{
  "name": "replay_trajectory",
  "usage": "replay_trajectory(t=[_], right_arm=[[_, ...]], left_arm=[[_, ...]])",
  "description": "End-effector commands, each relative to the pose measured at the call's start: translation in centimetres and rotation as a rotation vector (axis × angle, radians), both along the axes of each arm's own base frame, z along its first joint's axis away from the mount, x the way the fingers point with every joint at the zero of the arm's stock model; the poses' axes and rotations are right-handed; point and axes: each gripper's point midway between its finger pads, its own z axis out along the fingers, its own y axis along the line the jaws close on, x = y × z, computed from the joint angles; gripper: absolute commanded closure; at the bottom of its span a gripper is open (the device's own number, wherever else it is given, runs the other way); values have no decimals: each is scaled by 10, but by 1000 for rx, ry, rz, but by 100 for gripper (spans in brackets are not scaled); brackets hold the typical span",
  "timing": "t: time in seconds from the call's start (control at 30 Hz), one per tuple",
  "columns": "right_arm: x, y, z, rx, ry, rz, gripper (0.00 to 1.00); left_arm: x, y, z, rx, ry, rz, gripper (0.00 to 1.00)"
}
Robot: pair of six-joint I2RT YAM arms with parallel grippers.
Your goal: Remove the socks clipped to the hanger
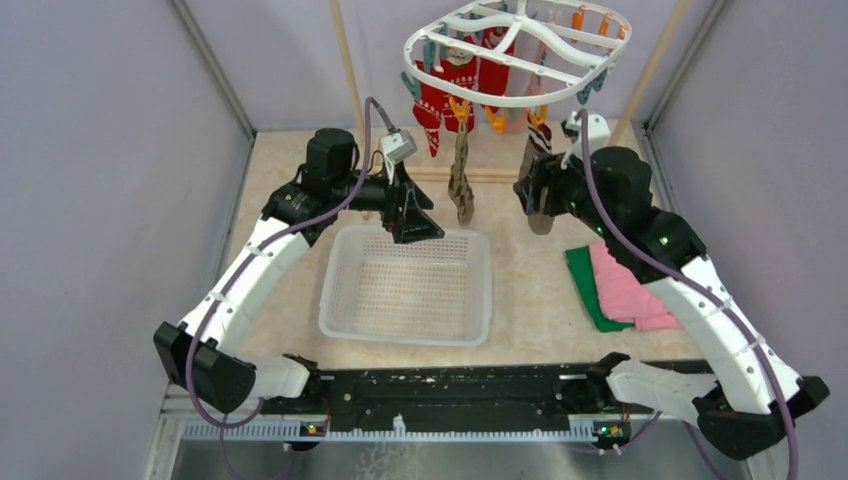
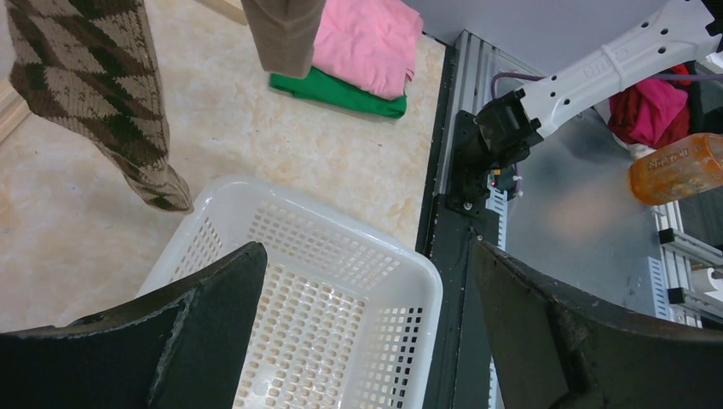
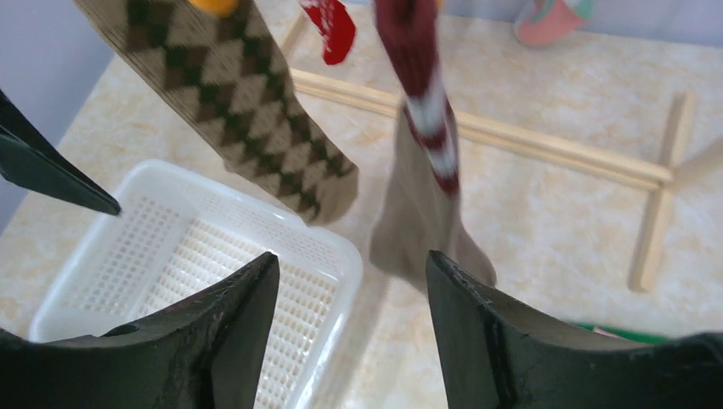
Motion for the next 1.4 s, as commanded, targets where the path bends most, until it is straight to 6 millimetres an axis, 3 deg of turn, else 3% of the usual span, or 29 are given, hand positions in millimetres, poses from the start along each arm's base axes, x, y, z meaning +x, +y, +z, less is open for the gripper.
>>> replay_trajectory(t=[0.0,0.13,0.3,0.43,0.63,0.73,0.83,1.07,1.37], right_arm=[[-23,-38,-8,-15,2,-117,34],[-15,-43,-14,-62,-3,-146,32],[18,-28,3,-118,-71,-121,32],[45,-22,13,-143,-128,-134,44],[53,-11,20,-135,-164,-92,59],[47,-8,23,-100,-174,-69,84],[39,5,23,-37,-154,-4,99],[4,63,38,217,-70,278,100],[-25,105,54,346,-17,441,98]], left_arm=[[-9,2,19,-41,-60,-29,3],[-11,3,17,-32,-56,-27,3],[-11,3,18,-32,-56,-25,3],[-14,5,20,-36,-57,-27,3],[-21,6,26,-46,-58,-40,2],[-22,7,29,-50,-61,-38,2],[-22,6,29,-58,-56,-39,2],[-26,2,35,-84,-36,-77,2],[-6,-8,38,-104,-17,-56,2]])
